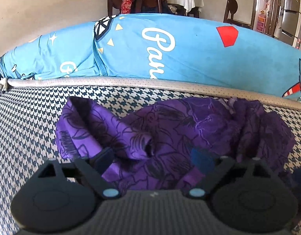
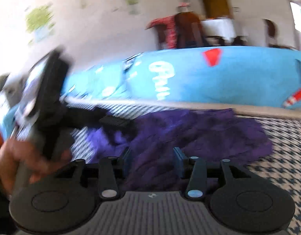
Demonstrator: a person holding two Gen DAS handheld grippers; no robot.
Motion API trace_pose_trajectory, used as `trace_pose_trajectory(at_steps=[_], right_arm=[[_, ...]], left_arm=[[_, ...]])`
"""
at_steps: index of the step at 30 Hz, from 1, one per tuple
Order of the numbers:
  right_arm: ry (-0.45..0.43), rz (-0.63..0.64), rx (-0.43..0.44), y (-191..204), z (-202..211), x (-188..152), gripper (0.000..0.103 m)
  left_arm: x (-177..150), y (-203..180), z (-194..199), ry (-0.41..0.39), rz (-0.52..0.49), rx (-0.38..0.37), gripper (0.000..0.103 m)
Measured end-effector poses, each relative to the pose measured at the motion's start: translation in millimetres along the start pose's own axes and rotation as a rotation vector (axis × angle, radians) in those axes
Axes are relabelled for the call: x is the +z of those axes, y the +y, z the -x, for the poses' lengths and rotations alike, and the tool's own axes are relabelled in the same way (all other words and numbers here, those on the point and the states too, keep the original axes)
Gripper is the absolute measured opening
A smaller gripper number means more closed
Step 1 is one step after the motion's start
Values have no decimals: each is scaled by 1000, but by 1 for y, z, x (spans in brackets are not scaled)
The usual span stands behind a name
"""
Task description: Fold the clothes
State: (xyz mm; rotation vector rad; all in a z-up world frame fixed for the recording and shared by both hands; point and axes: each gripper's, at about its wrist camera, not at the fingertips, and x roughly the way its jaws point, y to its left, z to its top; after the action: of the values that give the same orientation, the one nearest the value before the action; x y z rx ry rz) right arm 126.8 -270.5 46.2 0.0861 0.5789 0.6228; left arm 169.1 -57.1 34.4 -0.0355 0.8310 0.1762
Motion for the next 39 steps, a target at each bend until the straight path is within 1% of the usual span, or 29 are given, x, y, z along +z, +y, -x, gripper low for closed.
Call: trace_pose_trajectory(at_steps=[1, 4, 6, 8, 9, 13, 21, 24, 30, 34, 39], right_arm=[[-7, -46, -28, -9, 0, 2, 47], [14, -206, -83, -33, -5, 0, 47], [39, -296, -97, -44, -10, -3, 47], [42, -364, -99, -52, -13, -5, 47], [37, -393, -90, -53, -7, -8, 47], [31, -495, -100, -66, -16, -9, 47], [39, -674, -184, -86, -24, -17, 48], [43, -717, -177, -91, -27, -19, 50], [42, -752, -148, -91, -27, -21, 52], [46, -738, -135, -86, -31, -18, 52], [58, -724, -139, -82, -39, -17, 53]], left_arm=[[-1, -1, 0, 3, -2, -2, 90], [-2, -4, 0, 4, -14, -7, 90], [-3, -6, 1, 2, -22, -6, 90], [-3, -6, 1, 2, -24, -6, 90], [-3, -6, 1, 3, -24, -6, 90], [-3, -4, 1, 10, -17, -9, 90], [-4, 0, 1, 18, -9, -15, 91], [-4, -2, 1, 19, -14, -15, 91], [-4, -2, 0, 21, -14, -15, 91], [-5, -3, 1, 21, -17, -11, 91], [-7, -5, 0, 27, -25, -10, 91]])
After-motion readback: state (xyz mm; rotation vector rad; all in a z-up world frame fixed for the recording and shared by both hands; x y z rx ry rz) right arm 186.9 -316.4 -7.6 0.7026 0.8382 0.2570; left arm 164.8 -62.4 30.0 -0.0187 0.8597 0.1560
